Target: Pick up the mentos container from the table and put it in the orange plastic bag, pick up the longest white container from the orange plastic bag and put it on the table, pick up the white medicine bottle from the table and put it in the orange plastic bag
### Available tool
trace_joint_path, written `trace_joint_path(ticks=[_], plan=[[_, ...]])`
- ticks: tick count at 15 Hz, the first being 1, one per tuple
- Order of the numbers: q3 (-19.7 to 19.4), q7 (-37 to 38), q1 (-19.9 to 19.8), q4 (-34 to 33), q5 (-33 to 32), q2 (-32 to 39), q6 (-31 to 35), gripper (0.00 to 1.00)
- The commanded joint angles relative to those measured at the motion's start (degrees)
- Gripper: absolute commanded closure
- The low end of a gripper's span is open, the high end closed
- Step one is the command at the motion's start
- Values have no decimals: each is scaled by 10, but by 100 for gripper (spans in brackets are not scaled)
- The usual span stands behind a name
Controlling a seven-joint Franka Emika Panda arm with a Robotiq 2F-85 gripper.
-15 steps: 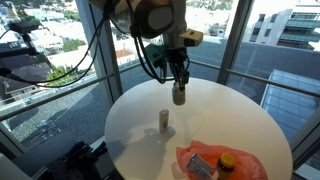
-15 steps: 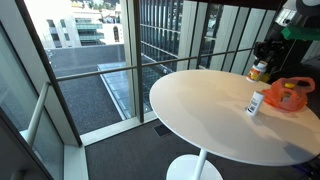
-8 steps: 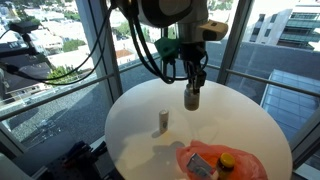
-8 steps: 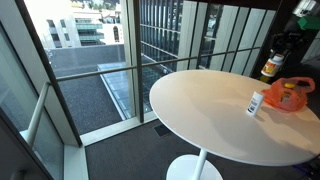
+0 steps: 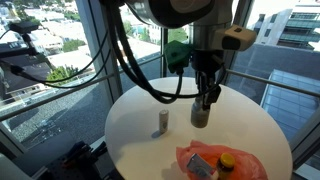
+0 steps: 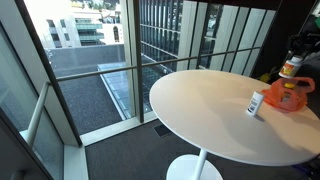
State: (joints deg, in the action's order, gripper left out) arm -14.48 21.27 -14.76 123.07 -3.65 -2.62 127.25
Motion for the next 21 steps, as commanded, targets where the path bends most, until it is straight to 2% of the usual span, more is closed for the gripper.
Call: trace_joint_path(ticks=[1,11,21], plan=[[-13,-8,-15,2,1,-9,-28,81],[-52,-42,-47,24,26,16,-17,81],[-55,-65,-47,12,64,78,12,81]])
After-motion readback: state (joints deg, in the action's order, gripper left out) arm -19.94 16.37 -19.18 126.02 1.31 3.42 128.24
